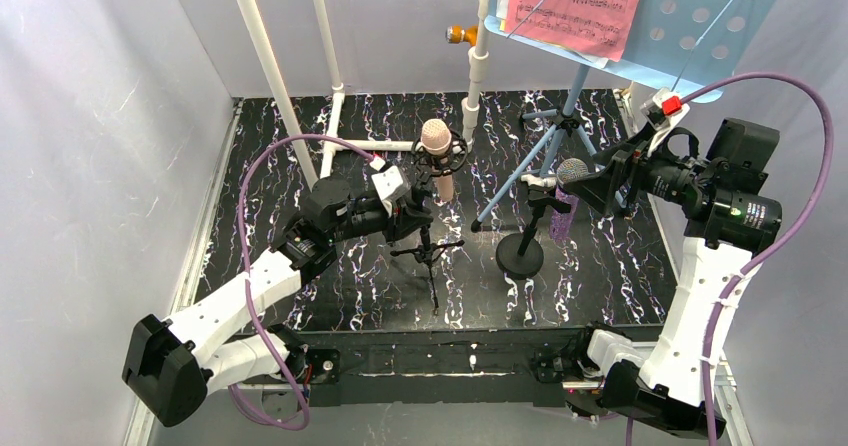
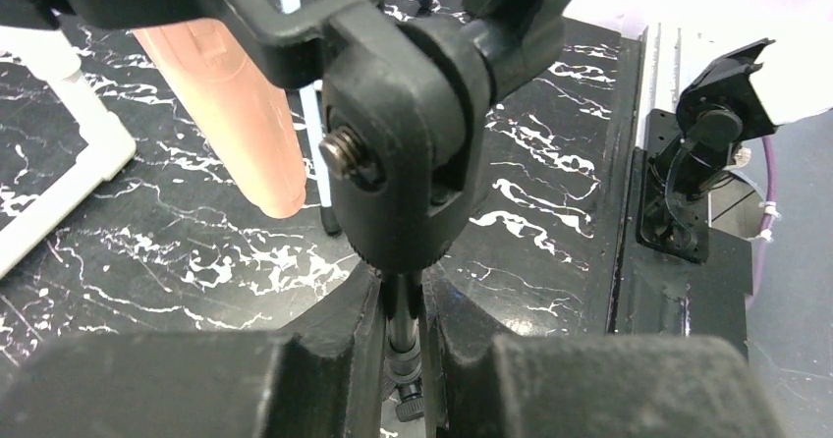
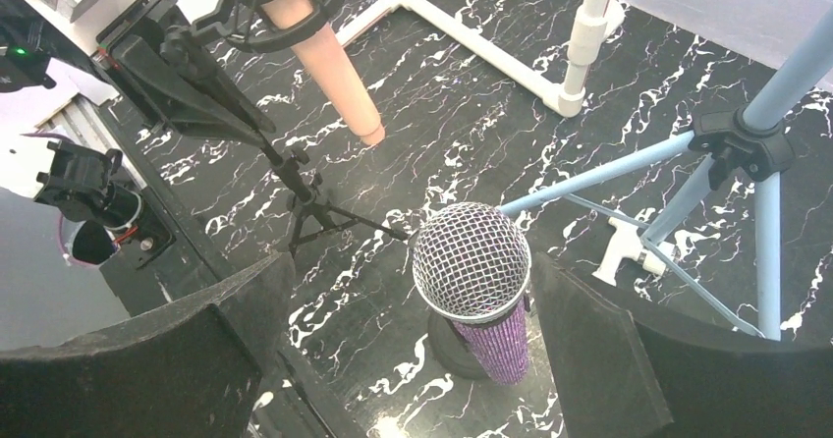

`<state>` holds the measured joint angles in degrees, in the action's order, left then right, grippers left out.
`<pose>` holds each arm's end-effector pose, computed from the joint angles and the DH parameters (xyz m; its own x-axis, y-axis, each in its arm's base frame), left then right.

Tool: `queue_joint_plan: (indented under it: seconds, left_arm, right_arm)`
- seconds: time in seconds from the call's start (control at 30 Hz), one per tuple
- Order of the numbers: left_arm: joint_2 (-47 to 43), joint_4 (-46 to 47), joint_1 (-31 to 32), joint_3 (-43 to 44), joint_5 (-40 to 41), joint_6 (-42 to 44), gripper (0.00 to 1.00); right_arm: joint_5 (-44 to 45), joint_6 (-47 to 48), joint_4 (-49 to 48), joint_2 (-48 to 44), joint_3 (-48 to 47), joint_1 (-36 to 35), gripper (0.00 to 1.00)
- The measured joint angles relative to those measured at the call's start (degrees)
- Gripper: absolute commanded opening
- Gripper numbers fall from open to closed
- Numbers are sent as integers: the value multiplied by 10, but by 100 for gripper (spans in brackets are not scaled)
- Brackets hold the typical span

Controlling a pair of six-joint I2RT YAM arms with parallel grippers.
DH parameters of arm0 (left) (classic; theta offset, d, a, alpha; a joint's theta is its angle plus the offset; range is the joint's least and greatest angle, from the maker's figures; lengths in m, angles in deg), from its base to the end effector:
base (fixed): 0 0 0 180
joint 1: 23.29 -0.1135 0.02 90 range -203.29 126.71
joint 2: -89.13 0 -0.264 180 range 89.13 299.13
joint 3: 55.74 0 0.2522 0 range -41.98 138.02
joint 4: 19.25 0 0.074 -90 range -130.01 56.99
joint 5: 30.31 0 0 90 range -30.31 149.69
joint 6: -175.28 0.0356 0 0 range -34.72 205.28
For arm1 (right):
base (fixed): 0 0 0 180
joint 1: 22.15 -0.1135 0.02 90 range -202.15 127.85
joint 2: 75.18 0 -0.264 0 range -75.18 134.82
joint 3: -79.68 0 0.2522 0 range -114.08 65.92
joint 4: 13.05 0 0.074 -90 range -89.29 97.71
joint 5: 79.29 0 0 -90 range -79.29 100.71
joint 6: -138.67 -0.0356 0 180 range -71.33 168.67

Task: Pack up the instrument practice props
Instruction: Move the microphone stand with the microphone to the center of the board.

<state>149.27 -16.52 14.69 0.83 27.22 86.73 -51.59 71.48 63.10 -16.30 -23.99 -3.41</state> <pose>0.1808 -0.1654 0.3252 0.0123 0.0175 -0.9998 0.9423 0.3343 0.0174 0.1426 -0.0151 0.4701 -0.2346 -0.1107 -0.9658 -0.7134 0.6945 0.0937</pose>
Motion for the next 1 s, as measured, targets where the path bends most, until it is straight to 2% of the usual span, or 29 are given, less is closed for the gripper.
queue_joint_plan:
  seconds: [0.2, 0.43, 0.57, 0.8, 1.0]
  left_arm:
    - [-3, -5, 4, -1, 64, -26, 0]
    - [-47, -9, 65, -10, 249, -31, 0]
    - [-52, -7, 103, -12, 321, -30, 0]
    - [-34, -9, 133, -17, 411, -44, 0]
    - [-26, -15, 142, -17, 455, -52, 0]
  right_arm:
    - [-8, 6, 0, 0, 5, 0, 100]
    - [-10, 14, 0, 0, 8, 0, 100]
    - [-11, 15, 0, 0, 8, 0, 100]
    - [-11, 19, 0, 1, 7, 0, 100]
    - [-15, 20, 1, 8, -7, 0, 100]
